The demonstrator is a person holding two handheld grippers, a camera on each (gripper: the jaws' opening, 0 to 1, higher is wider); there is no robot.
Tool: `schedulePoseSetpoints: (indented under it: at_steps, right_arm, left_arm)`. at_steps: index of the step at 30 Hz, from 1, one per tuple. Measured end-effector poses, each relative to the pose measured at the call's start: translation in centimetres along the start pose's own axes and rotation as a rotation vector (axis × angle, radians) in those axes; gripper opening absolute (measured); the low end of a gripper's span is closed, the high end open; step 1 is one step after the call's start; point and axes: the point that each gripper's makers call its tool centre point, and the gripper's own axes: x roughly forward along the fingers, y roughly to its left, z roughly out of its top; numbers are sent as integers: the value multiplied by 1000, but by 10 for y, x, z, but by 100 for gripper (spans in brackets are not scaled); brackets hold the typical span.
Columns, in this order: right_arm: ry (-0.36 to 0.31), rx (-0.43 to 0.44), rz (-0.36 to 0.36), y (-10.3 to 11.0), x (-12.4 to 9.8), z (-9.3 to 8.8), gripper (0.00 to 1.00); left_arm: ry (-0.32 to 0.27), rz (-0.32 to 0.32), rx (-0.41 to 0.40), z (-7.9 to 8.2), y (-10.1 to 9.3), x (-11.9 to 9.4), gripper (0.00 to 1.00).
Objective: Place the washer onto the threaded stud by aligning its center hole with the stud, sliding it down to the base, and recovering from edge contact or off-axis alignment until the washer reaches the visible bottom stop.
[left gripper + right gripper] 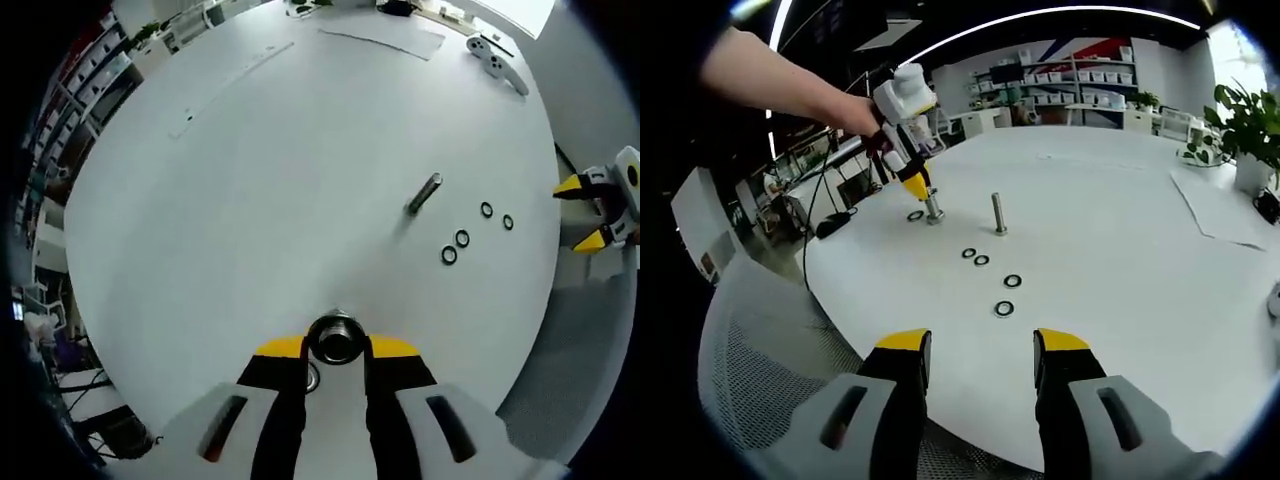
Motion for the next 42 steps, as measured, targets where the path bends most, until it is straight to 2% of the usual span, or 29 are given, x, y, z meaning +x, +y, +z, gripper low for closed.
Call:
schedulePoseSetpoints:
  at_steps: [10, 14, 26, 31, 33, 35, 42]
  right_arm:
    - [6, -5, -4, -1, 0, -1, 43]
    - [14, -10, -4, -1, 1, -2, 43]
    - [17, -12, -10, -2, 0, -3, 43]
    - [19, -9, -11, -2, 0, -3, 43]
    - [22, -13, -11, -2, 0, -4, 43]
    - [20, -12, -11, -2, 0, -4, 43]
    - [22, -13, -9, -2, 1, -4, 43]
  left_arm:
    - [69, 20, 50, -5, -3, 25, 19]
    - [74, 20, 64, -5, -5, 26, 19]
    - [42, 1, 44, -10, -5, 27, 20]
    - [32, -7, 8, -13, -4, 29, 21]
    - [23, -9, 0, -14, -3, 29, 23]
    - [9, 5, 0, -14, 0, 29, 30]
    - [13, -5, -33, -28, 7, 25, 28]
